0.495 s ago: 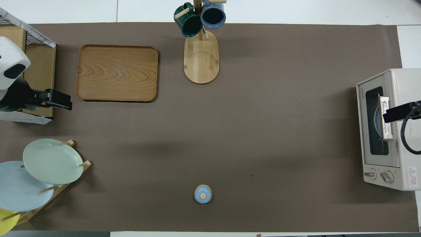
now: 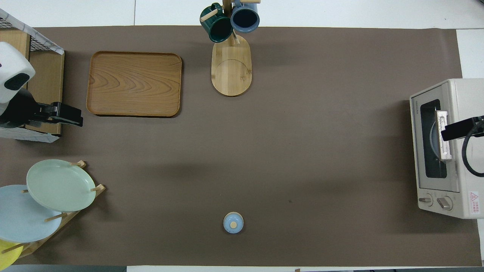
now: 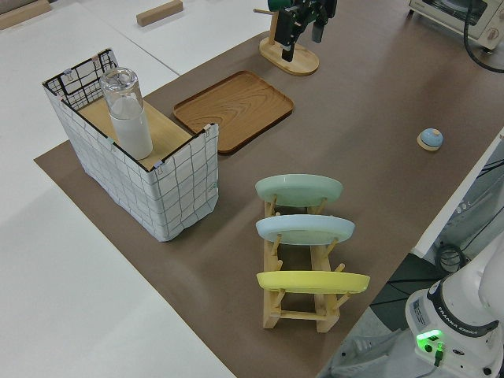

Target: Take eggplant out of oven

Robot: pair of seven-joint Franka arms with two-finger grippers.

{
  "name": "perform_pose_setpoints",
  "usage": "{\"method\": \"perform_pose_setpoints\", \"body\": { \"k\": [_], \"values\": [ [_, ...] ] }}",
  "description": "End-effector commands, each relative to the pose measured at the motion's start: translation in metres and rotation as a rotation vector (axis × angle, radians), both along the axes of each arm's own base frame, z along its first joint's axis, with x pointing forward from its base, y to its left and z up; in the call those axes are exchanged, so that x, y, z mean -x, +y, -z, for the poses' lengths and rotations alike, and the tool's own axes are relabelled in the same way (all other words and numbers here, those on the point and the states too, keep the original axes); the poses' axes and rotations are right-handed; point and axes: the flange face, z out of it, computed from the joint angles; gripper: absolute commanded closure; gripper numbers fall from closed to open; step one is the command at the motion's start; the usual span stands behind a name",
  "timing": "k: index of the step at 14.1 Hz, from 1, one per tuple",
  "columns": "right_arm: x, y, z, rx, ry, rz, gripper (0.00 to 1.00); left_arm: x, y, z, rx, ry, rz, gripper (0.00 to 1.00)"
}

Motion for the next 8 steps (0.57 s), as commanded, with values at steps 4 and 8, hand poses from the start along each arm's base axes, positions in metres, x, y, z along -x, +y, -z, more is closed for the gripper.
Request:
{"method": "perform_pose_setpoints", "body": {
  "k": [4, 8],
  "values": [
    [0.014, -0.013, 0.04, -0.028, -0.087, -0.001, 1.0, 0.005, 0.003, -0.002, 0.0, -0.007, -0.002, 0.0],
    [0.025, -0.022, 0.095, 0.037, -0.108, -0.01, 1.0, 0.005, 0.003, -0.002, 0.0, -0.007, -0.004, 0.0]
  ]
}}
